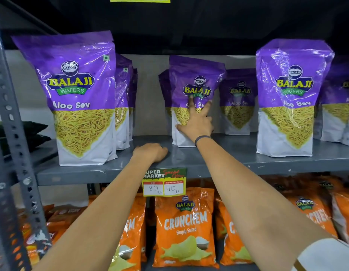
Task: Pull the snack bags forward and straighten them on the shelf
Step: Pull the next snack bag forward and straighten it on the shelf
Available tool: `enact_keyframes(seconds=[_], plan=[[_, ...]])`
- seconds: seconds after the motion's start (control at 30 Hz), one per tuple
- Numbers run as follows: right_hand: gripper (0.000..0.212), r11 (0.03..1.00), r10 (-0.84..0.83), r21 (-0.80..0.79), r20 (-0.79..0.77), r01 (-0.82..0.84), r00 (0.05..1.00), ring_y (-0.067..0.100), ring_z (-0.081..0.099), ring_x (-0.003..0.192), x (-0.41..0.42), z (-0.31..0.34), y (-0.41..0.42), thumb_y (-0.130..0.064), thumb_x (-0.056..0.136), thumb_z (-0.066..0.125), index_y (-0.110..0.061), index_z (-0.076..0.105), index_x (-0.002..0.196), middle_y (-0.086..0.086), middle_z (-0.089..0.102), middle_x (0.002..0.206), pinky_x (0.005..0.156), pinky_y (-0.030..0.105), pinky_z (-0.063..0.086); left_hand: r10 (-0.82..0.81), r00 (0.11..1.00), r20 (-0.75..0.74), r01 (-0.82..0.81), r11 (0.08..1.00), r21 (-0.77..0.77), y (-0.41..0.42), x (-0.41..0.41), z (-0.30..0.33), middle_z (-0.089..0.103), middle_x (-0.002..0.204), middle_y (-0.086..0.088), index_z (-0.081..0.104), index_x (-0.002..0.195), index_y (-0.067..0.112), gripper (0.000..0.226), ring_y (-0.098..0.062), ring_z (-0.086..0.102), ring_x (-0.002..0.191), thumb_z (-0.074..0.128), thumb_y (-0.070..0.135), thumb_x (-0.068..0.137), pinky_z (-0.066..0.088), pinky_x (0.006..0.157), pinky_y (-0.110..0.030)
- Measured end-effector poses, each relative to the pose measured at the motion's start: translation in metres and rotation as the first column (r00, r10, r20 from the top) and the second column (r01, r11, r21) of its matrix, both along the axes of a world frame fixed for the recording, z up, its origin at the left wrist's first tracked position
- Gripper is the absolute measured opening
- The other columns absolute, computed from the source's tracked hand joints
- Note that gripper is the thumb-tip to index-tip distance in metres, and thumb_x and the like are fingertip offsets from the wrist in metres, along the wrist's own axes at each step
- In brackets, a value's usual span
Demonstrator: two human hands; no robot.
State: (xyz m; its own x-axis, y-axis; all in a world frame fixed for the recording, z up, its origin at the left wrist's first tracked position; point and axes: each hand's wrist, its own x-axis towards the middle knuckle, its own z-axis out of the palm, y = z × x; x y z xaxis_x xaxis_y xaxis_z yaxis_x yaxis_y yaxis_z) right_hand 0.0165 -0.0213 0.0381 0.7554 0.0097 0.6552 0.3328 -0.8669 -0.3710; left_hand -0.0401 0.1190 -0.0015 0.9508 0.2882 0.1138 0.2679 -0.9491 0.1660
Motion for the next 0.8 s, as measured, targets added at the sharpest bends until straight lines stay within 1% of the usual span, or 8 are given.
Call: enact_keyframes(seconds=[0.27,0.4,0.6,0.8], plan=[[0.103,1.0,0.008,0.009,0.032,-0.009,0.999,0.046,0.046,0.119,-0.024,-0.003,-0.009,-0.054,0.077,0.071,-0.041,0.003,0.153,0.022,-0.006,0.159,0.088,0.049,0.05,0.004,1.0,-0.026,-0.004,1.0,-0.006,-0.002,-0.002,0.002,0.042,0.156,-0.013,0.045,0.147,0.013,0.06,-0.031,0.042,0.141,0.024,0.043,0.099,0.031,0.117,-0.048],[0.103,1.0,0.001,-0.006,0.027,-0.001,1.0,0.045,0.047,0.116,-0.035,-0.003,-0.011,-0.055,0.078,0.07,-0.041,0.0,0.153,0.023,-0.006,0.159,0.086,0.048,0.052,-0.008,1.0,-0.026,0.008,1.0,-0.009,-0.002,-0.003,0.002,0.043,0.155,-0.013,0.046,0.146,0.013,0.06,-0.031,0.043,0.14,0.024,0.043,0.099,0.033,0.117,-0.047],[0.103,1.0,-0.008,0.002,0.033,0.007,0.999,0.045,0.046,0.118,-0.051,-0.003,-0.015,-0.055,0.078,0.07,-0.04,0.002,0.153,0.023,-0.005,0.159,0.09,0.051,0.051,-0.016,1.0,-0.025,0.015,1.0,-0.026,-0.003,-0.006,0.003,0.045,0.153,-0.014,0.048,0.144,0.012,0.061,-0.032,0.046,0.137,0.025,0.044,0.098,0.035,0.115,-0.045],[0.104,1.0,-0.012,0.001,0.038,0.012,0.999,0.046,0.046,0.117,-0.066,-0.004,-0.019,-0.056,0.078,0.07,-0.04,0.0,0.153,0.022,-0.006,0.159,0.086,0.05,0.05,-0.022,0.999,-0.027,0.021,0.999,-0.035,-0.004,-0.009,0.004,0.047,0.152,-0.014,0.049,0.143,0.011,0.06,-0.031,0.046,0.137,0.025,0.043,0.098,0.036,0.115,-0.046]])
